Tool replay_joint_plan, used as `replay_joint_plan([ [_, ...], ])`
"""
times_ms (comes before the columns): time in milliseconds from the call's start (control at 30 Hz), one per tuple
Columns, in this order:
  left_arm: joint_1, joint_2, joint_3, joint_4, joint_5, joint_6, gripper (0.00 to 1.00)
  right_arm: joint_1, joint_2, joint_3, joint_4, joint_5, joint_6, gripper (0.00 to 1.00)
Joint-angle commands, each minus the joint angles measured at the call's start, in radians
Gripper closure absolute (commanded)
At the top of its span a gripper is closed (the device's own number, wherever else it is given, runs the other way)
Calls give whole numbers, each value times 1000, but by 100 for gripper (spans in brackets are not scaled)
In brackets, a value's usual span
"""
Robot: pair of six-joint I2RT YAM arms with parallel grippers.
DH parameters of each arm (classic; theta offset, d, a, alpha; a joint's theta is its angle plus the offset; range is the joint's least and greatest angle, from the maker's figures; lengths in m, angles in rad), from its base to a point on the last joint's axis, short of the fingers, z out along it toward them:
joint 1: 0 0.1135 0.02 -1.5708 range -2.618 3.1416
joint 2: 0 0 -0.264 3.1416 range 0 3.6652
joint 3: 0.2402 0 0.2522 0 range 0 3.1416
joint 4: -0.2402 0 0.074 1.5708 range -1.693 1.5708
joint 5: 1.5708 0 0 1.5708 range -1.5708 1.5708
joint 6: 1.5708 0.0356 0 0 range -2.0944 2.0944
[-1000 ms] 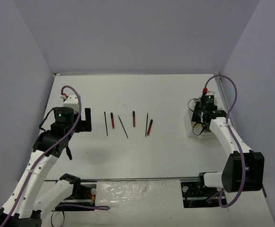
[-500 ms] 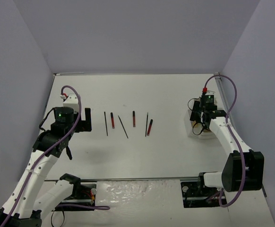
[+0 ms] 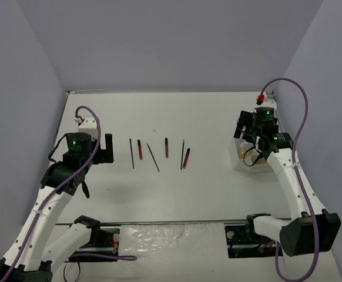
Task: Organize the makeup
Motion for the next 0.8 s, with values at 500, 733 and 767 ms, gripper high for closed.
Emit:
replay_joint_plan([
  [500, 12, 52, 17, 34, 24, -11, 5, 473, 276, 44, 193, 197, 304, 32],
  [733, 14, 83, 22, 29, 36, -17, 6, 504, 429, 16, 305, 195, 355, 40],
  [767, 15, 85, 23, 29, 37, -17, 6, 509, 456, 19, 318, 200, 364, 42],
])
